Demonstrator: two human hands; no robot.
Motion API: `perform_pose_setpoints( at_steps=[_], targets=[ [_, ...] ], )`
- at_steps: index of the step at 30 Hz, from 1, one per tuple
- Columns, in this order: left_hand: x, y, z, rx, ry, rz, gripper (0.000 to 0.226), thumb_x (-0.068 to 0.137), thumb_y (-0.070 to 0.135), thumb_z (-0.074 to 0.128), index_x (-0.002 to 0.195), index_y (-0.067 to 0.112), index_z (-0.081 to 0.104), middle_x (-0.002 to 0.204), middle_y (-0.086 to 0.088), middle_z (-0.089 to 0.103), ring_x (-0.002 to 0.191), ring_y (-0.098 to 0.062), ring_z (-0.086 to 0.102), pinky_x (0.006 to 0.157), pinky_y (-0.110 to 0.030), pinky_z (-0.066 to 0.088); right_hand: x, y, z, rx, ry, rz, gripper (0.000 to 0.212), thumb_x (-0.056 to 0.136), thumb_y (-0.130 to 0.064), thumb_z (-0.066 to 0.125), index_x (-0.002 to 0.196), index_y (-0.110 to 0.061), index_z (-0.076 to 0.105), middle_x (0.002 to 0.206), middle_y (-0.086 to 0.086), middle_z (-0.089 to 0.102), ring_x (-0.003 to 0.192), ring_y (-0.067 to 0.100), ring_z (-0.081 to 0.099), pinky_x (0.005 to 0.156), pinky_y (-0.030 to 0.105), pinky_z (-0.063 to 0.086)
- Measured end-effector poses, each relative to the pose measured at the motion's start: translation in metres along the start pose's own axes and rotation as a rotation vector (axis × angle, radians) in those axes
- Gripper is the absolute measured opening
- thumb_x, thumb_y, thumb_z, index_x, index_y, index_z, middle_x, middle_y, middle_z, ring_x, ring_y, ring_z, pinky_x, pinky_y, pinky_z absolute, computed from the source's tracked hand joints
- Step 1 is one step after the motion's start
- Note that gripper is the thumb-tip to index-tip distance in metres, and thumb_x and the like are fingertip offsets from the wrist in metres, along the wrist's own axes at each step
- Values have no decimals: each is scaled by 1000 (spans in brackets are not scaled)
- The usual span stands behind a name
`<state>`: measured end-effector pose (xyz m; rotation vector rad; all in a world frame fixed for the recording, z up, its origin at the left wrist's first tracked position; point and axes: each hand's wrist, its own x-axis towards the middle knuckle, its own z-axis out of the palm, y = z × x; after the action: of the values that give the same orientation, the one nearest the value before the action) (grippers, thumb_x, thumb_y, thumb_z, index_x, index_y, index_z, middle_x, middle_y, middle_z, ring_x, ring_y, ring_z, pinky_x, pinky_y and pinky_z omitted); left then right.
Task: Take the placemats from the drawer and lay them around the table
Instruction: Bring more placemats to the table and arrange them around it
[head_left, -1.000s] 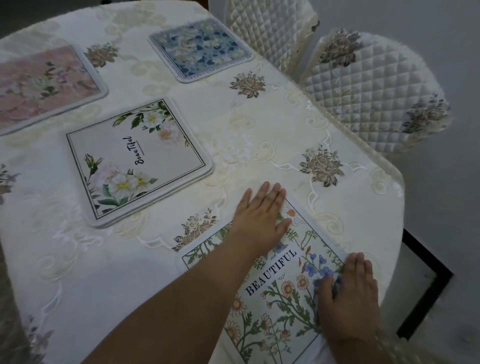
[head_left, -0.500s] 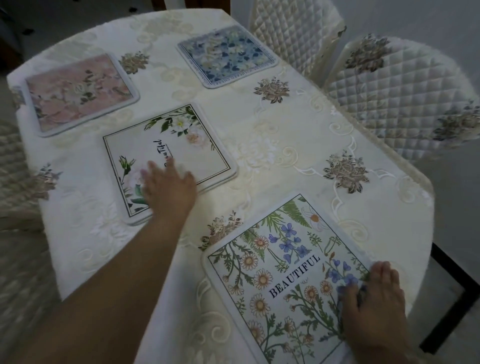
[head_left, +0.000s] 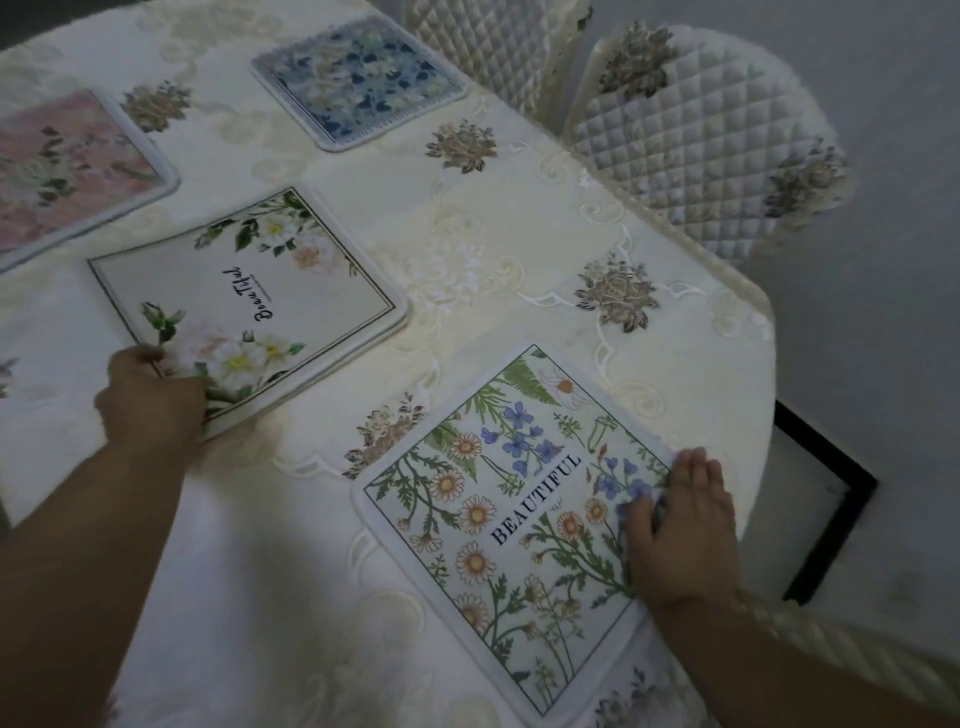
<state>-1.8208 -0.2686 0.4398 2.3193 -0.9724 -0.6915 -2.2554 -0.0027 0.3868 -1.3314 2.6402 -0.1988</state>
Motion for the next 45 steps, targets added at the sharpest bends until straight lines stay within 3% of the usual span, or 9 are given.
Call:
perform_pose_setpoints(
  at_steps=[4, 9, 22, 29, 32, 35, 37, 40, 45],
  targets=[
    [-15, 15, -7, -425, -326, -125, 49, 93, 6, 66, 139, 21, 57, 130, -5, 56, 104, -24, 62, 48, -29, 59, 0, 1, 3, -5, -1, -2, 79, 97, -55, 17, 160, -9, 10, 168, 8, 8, 155, 19, 1, 126, 43, 9],
    [-62, 29, -24, -708, -395, -90, 56, 96, -8, 49, 146, 16, 52, 140, -9, 55, 104, -18, 67, 70, -27, 61, 1, 2, 6, -1, 17, 11, 77, 97, -52, 19, 160, -9, 12, 168, 8, 11, 155, 20, 4, 126, 43, 10],
    [-259, 33, -127, -924, -437, 31, 63, 100, -9, 49, 148, 31, 49, 142, -3, 55, 94, -16, 75, 69, -27, 60, -5, -9, -42, 13, -262, -39, 79, 98, -52, 26, 158, -2, 14, 164, 27, 4, 152, 42, 5, 121, 57, 14],
    [-348, 15, -180, -872, -496, 201, 62, 101, 1, 56, 142, 48, 53, 143, 9, 58, 109, -15, 71, 86, -38, 60, -119, -117, -207, 1309, -757, -26, 56, 93, -60, 55, 145, -51, 34, 133, -6, 65, 105, 21, 72, 98, 52, 53],
    [-377, 0, -193, -761, -503, 297, 64, 100, 11, 61, 139, 60, 47, 147, 19, 52, 123, -10, 63, 99, -42, 55, -171, -145, -245, 1418, -685, -120, 55, 97, -35, 63, 145, -40, 36, 130, -7, 66, 102, 18, 73, 82, 43, 61],
    [-398, -10, -211, -565, -510, 470, 70, 98, 23, 67, 141, 68, 35, 149, 34, 37, 135, 10, 41, 107, -19, 44, -206, -152, -273, 1214, -543, -228, 92, 99, -16, 59, 151, -57, -5, 156, -10, 38, 124, 20, 59, 94, 39, 54],
    [-402, -20, -228, -613, -522, 460, 76, 93, 25, 73, 142, 68, 33, 152, 33, 36, 139, 5, 40, 113, -26, 40, -222, -149, -280, 1133, -461, -287, 97, 101, -13, 55, 147, -61, -15, 162, -9, 24, 129, 15, 49, 90, 28, 51],
    [-392, -37, -265, -869, -483, 321, 73, 91, 16, 74, 137, 64, 44, 151, 8, 50, 131, -15, 57, 106, -44, 49, -243, -147, -295, 1106, -388, -428, 96, 100, -10, 56, 144, -70, -5, 164, -22, 12, 128, 3, 40, 84, 24, 46],
    [-338, -76, -358, -1134, -372, 131, 54, 94, 6, 64, 134, 41, 57, 126, -4, 71, 106, -28, 71, 72, -37, 62, -272, -157, -304, 1254, -466, -466, 96, 91, 12, 57, 140, -68, 33, 142, -26, 52, 121, 12, 61, 92, 43, 57]
  ],
)
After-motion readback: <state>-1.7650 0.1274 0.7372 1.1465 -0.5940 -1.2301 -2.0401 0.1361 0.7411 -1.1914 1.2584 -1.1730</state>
